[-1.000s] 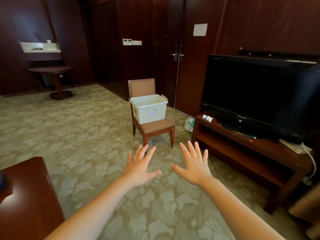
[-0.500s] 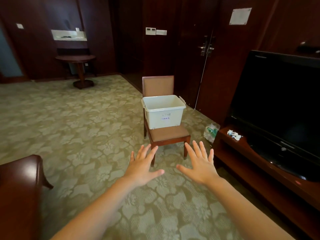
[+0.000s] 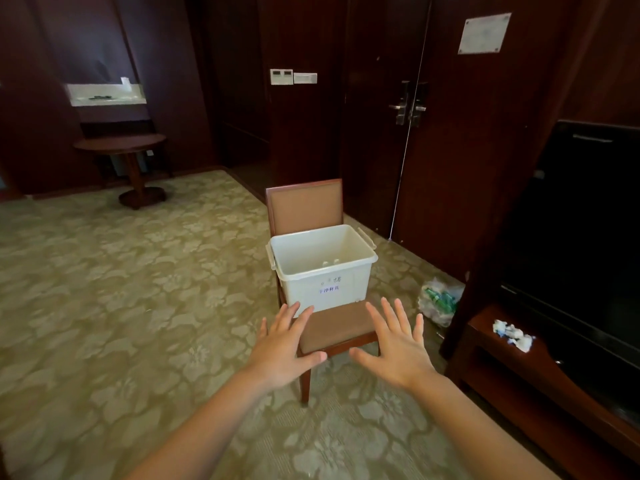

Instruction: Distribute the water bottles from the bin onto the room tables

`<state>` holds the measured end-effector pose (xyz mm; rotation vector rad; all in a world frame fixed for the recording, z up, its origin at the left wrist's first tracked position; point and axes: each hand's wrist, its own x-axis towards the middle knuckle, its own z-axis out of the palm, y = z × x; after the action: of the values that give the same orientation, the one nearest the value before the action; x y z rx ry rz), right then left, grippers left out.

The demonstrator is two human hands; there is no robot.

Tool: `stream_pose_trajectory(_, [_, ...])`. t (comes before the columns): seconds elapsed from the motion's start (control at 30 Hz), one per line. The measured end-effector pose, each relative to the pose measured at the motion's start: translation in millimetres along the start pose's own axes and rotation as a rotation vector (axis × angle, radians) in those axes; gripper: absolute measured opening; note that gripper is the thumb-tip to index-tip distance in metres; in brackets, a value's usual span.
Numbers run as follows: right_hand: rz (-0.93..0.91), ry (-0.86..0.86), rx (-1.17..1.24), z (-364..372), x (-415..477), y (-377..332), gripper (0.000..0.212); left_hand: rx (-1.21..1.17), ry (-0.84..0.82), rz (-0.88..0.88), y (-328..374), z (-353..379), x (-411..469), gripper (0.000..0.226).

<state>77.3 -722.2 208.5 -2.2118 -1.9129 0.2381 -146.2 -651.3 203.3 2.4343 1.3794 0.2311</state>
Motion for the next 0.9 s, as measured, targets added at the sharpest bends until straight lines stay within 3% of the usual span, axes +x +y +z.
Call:
stream_pose_trajectory(0.6, [-0.077,-0.090,-0.031,-6,394,124,0.092,-0.039,-0.010,-0.165,-45,10,366,0.086])
stream_pose_trajectory(0.9, [-0.084,-0.289,0.083,35,546,156,0.090,-0.124,-0.078,-0.274,-90,46,490,0.089])
